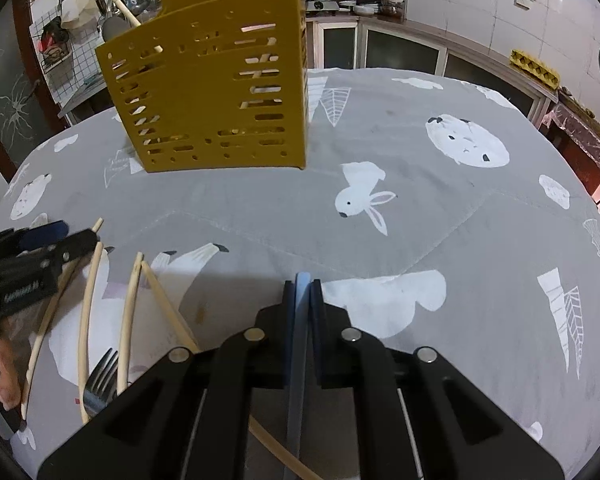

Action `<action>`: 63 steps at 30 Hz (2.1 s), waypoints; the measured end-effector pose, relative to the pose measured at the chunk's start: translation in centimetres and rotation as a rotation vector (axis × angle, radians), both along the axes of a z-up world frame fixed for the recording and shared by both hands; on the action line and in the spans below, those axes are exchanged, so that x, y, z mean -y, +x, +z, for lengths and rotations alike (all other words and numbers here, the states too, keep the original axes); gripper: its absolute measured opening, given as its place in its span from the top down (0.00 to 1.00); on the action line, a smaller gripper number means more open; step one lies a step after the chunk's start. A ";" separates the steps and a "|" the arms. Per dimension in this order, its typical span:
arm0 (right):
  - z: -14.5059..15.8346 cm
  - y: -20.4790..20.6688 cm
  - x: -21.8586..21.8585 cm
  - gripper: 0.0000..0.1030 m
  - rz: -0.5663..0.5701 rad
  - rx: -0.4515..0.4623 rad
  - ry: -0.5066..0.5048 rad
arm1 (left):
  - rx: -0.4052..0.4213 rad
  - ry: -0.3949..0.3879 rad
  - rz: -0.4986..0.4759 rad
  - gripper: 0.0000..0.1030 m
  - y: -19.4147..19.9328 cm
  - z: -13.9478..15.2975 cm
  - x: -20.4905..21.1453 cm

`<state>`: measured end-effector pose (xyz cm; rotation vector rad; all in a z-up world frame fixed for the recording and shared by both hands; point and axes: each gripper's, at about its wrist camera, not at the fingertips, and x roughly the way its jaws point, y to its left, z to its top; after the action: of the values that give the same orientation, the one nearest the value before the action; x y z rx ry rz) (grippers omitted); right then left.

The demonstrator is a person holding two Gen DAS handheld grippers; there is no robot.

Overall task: Organize utensils
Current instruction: 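Grasp a chopstick with the right tool while the left grasps another chopstick, then carry both chopsticks toward the yellow holder with both tools, then lower both chopsticks into the yellow holder and open both tools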

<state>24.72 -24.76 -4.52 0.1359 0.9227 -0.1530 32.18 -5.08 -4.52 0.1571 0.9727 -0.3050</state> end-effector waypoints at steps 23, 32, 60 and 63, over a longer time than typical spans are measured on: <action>5.9 -1.6 1.0 0.93 0.010 0.183 0.031 | 0.213 -0.104 0.103 0.96 -3.5 6.5 -2.7; 9.2 -3.7 0.6 0.93 0.011 0.334 -0.008 | 0.378 -0.164 0.113 0.96 -7.0 11.1 -2.9; 20.2 -3.3 1.4 0.93 0.007 0.642 -0.068 | 0.703 -0.263 0.065 0.96 -7.7 22.2 0.9; 22.7 -2.2 1.6 0.93 0.011 0.675 -0.085 | 0.745 -0.285 0.048 0.96 -7.2 24.9 1.7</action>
<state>22.50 -26.41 18.22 0.0934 0.2434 -0.1236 25.01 -6.80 20.39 -0.0192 0.1899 -0.3046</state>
